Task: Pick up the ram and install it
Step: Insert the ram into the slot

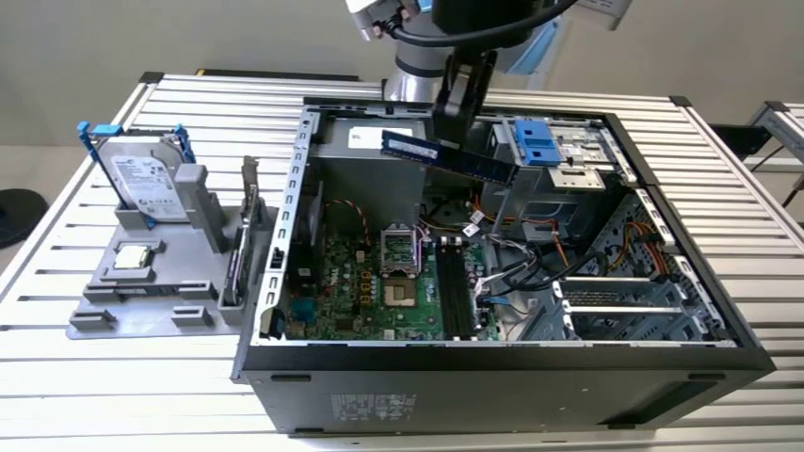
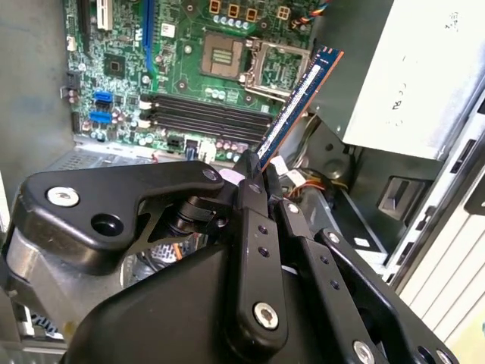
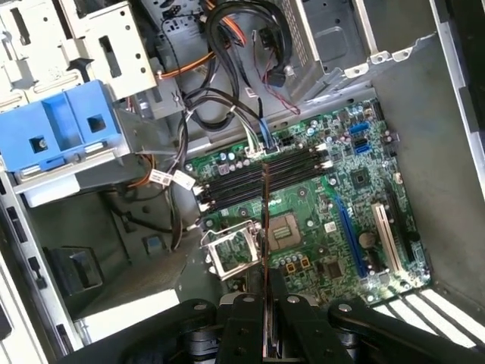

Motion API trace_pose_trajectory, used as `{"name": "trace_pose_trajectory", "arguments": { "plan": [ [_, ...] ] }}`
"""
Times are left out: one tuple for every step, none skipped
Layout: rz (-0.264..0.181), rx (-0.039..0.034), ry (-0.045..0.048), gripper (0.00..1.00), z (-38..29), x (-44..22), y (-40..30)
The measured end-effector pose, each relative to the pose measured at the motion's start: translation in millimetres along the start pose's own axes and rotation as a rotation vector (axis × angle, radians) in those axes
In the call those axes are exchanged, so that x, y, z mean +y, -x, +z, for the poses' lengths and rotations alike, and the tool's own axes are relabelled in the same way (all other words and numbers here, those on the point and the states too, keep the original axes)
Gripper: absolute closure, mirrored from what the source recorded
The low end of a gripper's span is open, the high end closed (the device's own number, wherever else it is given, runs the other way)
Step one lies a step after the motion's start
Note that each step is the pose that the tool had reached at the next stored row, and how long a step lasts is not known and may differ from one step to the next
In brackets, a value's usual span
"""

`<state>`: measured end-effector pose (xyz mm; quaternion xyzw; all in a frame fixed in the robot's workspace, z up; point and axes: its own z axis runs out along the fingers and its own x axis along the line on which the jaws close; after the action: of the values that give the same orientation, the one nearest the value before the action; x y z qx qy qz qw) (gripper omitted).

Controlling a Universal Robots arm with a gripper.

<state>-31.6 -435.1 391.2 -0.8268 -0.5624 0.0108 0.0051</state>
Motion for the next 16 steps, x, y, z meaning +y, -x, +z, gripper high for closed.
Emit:
{"name": "trace_pose_trajectory", "arguments": {
  "plan": [
    [0.009, 0.0001, -0.0001, 1.0, 0.0, 0.0, 0.0],
    [0.019, 0.0004, -0.0002, 1.0, 0.0, 0.0, 0.0],
    [0.03, 0.0006, -0.0004, 1.0, 0.0, 0.0, 0.0],
    [0.041, 0.0008, -0.0005, 1.0, 0.0, 0.0, 0.0],
    [0.053, 0.001, -0.0006, 1.0, 0.0, 0.0, 0.0],
    [0.064, 0.0013, -0.0008, 1.0, 0.0, 0.0, 0.0],
    [0.077, 0.0016, -0.0009, 1.0, 0.0, 0.0, 0.0],
    [0.089, 0.0018, -0.0011, 1.0, 0.0, 0.0, 0.0],
    [0.102, 0.0021, -0.0012, 1.0, 0.0, 0.0, 0.0],
    [0.117, 0.0024, -0.0014, 1.0, 0.0, 0.0, 0.0],
    [0.13, 0.0027, -0.0016, 1.0, 0.0, 0.0, 0.0],
    [0.144, 0.003, -0.0018, 1.0, 0.0, 0.0, 0.0],
    [0.158, 0.0032, -0.0019, 1.0, 0.0, 0.0, 0.0],
    [0.173, 0.0035, -0.0021, 1.0, 0.0, 0.0, 0.0],
    [0.188, 0.0039, -0.0023, 1.0, 0.0, 0.0, 0.0],
    [0.204, 0.0041, -0.0025, 1.0, 0.0, 0.0, 0.0]
  ]
}}
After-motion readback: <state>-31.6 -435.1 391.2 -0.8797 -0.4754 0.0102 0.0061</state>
